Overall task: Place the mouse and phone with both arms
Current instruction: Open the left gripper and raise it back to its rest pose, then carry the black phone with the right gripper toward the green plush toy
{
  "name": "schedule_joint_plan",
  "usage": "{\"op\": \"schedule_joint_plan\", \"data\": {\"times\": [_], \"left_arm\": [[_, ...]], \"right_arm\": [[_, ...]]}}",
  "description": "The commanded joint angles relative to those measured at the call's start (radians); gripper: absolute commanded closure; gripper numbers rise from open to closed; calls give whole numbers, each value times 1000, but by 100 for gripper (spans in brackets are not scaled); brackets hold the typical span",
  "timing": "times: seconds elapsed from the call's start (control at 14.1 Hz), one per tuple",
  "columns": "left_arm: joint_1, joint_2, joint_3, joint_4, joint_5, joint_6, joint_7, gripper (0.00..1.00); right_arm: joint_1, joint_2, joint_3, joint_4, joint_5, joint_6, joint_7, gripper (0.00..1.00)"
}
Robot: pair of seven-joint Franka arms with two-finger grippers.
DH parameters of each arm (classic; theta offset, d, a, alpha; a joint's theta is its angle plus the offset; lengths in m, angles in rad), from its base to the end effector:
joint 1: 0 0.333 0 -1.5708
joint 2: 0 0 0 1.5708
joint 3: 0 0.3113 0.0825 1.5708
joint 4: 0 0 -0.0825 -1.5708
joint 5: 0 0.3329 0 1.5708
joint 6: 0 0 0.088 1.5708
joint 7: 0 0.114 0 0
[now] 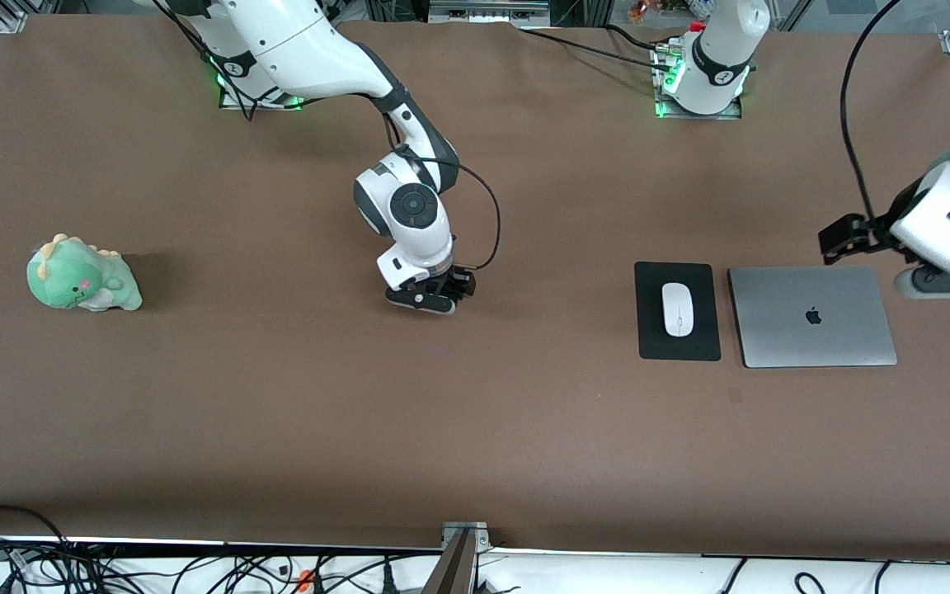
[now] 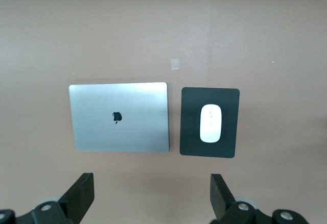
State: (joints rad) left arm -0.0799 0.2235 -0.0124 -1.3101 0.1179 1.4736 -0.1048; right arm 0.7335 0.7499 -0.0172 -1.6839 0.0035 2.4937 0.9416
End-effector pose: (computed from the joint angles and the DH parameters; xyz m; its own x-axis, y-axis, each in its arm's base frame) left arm 0.5590 -0.0364 0.5948 0.9986 0.0235 -0.0470 0.0177 -0.9926 -0.1204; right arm 0.4866 0.4254 0.1968 0.9741 -0.2219 0.0429 -0.2201 -0.9745 -0.0429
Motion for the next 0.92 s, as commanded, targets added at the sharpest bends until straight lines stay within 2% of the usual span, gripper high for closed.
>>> {"op": "schedule_joint_plan", "data": {"times": [0.0, 0.07, 0.21, 0.35, 0.5, 0.64, 0.85], "left_arm": [[31, -209, -6, -292, -9, 117, 24, 0], [60, -269, -6, -370, -52, 151, 24, 0], [91, -297, -6, -419, -107, 180, 94, 0], [104, -299, -3, -420, -130, 183, 175, 0], [103, -268, 0, -388, -127, 180, 168, 0], [103, -263, 0, -376, -123, 175, 169, 0], [103, -262, -1, -371, -115, 172, 169, 0]], "right_arm": [[0, 19, 6, 23, 6, 5, 0, 53], [-2, 19, 6, 24, 6, 4, -6, 56], [-12, 14, 6, 36, 6, -19, -21, 62], [-38, 8, 6, 99, 7, -163, -129, 69], [-104, -10, 6, 191, 15, -361, -293, 69], [-184, -35, 6, 258, 65, -514, -474, 70], [-301, -75, -3, 279, 104, -611, -729, 73]]}}
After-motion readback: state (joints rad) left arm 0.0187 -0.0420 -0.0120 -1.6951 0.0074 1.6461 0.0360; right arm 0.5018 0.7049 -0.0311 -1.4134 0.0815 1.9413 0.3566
